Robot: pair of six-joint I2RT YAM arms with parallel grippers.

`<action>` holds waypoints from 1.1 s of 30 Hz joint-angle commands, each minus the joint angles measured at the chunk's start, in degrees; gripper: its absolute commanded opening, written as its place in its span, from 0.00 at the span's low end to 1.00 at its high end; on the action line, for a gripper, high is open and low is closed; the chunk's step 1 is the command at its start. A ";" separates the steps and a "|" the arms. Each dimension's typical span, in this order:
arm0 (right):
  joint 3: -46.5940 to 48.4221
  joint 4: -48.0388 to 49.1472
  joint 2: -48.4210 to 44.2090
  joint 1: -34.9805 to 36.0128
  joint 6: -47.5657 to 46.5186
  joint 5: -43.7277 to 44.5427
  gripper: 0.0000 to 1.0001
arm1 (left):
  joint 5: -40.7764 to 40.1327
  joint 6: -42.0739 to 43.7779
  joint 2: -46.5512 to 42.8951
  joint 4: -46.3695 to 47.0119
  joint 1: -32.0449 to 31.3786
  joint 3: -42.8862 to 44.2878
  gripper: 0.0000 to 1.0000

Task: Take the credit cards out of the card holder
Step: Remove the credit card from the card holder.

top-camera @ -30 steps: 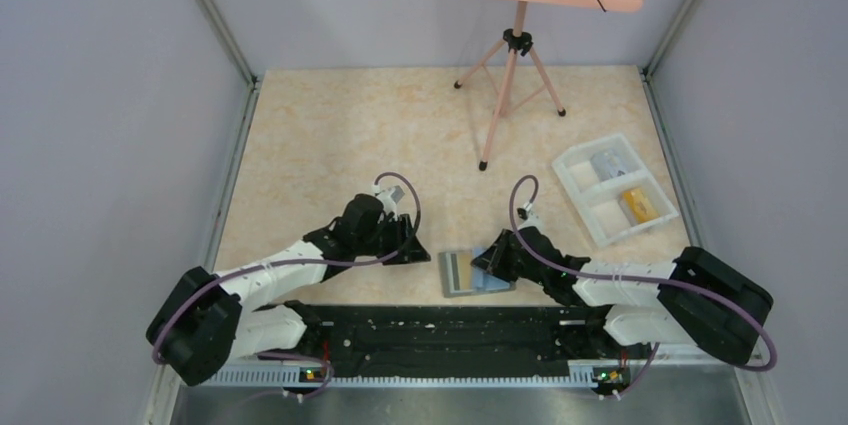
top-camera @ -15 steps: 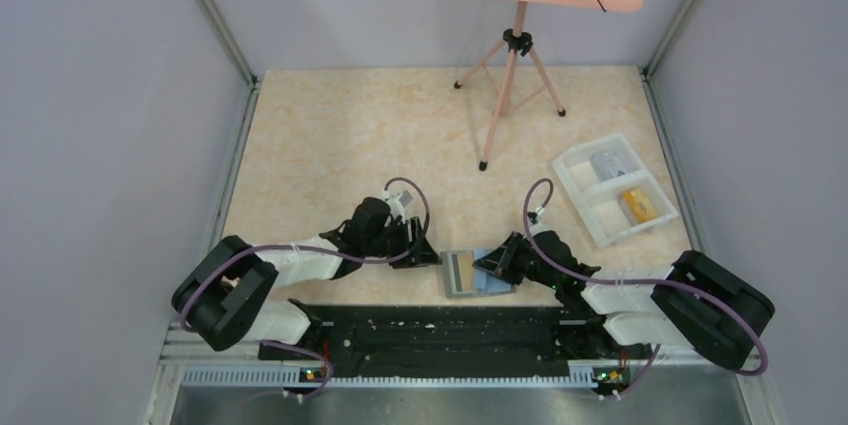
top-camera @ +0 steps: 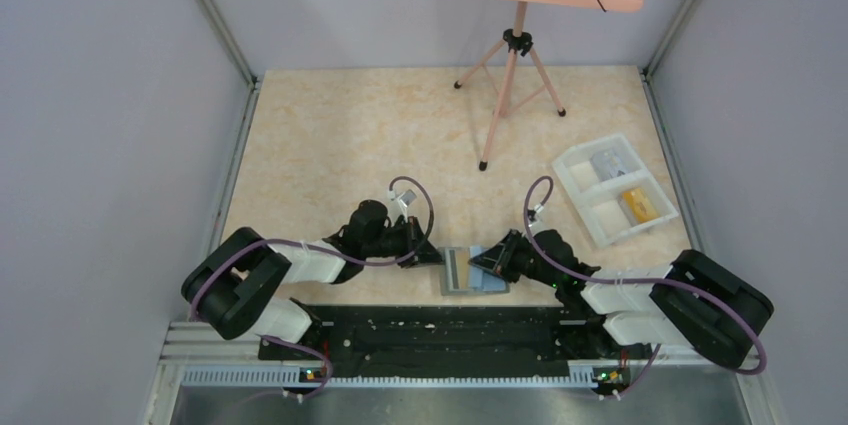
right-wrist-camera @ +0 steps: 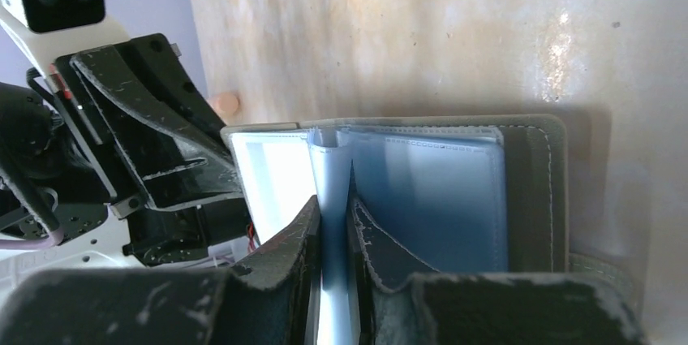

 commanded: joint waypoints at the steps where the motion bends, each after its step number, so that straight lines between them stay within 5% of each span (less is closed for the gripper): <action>1: 0.62 1.91 0.41 -0.46 -0.16 -1.01 0.17 | 2.96 -1.72 0.48 7.00 -0.17 -0.26 0.03; 8: 6.63 -17.80 -5.72 -0.40 -6.23 2.65 0.47 | 2.29 0.40 -0.64 0.68 -0.21 1.69 0.00; 16: 17.70 -44.86 -15.05 0.50 -14.70 10.47 0.49 | 1.35 2.45 -1.85 -3.23 -0.22 2.23 0.00; 22: 23.90 -45.89 -11.67 8.38 -16.67 13.33 0.42 | 1.08 2.68 -2.87 -4.55 -0.26 2.68 0.00; 28: 24.77 -42.59 -4.54 12.49 -16.02 13.82 0.61 | 0.83 2.23 -4.18 -6.20 -0.22 2.86 0.00; 33: 26.13 -41.01 -0.53 14.78 -15.92 13.57 0.66 | -0.21 2.22 -6.17 -7.72 -0.22 2.92 0.00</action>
